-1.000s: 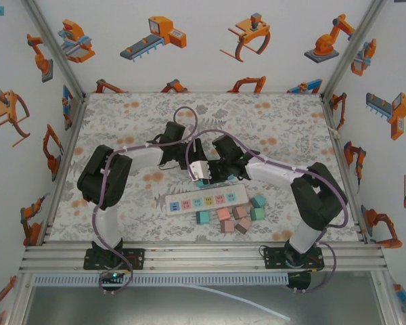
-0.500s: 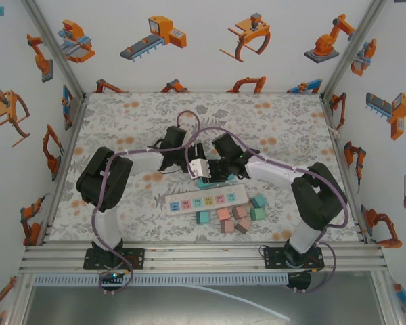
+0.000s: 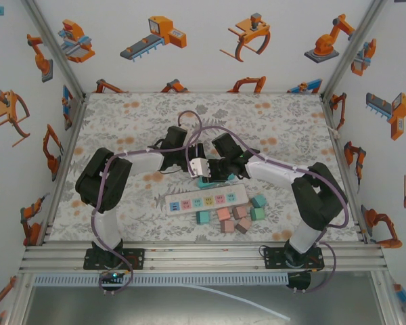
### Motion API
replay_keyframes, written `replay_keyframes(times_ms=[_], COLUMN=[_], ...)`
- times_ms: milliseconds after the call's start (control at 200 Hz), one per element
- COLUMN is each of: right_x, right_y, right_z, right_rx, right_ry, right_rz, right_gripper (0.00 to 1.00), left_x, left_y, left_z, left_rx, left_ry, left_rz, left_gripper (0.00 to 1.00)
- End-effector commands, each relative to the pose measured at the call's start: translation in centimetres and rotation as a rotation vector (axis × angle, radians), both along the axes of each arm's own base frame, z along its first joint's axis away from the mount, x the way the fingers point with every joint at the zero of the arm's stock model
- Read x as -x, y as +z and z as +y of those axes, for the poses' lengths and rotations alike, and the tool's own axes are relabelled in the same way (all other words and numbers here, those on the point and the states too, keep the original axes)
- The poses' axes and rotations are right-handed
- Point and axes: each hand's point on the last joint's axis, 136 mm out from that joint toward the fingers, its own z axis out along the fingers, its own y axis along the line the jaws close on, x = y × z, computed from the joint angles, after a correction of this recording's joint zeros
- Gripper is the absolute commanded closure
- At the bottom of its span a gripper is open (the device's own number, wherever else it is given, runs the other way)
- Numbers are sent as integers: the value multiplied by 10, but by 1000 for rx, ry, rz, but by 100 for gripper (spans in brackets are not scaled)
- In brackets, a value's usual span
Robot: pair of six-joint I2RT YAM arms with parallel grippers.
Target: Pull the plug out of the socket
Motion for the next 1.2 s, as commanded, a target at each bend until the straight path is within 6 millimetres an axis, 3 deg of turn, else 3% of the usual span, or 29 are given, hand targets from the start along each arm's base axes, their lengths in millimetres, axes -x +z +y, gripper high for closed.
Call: replay_keyframes(times_ms=[0,456,566,711,956,1197], right_x=[-5,8,13,20,37,49], right_y=[62,63,71,95,134,153], right_z=[13,-1,-4,-10,-31,-55], right_rx=[-147,-149,-165,-228,-382,-612], right_ry=[14,0,-11,-89,-400,-808], right_rz=[-90,-91,-91,-42,192,526], right_gripper=[73,74,74,77,81,91], left_x=[43,42,42,33,6,-16], left_y=[-106,-101,-93,-80,-31,41], left_z=[87,90,85,80,61,50], left_rx=[-457,-457,-422,-401,-325,-261], left_ry=[44,54,54,62,59,57], left_rz=[166,156,154,130,40,-105], left_gripper=[47,47,47,47,46,43])
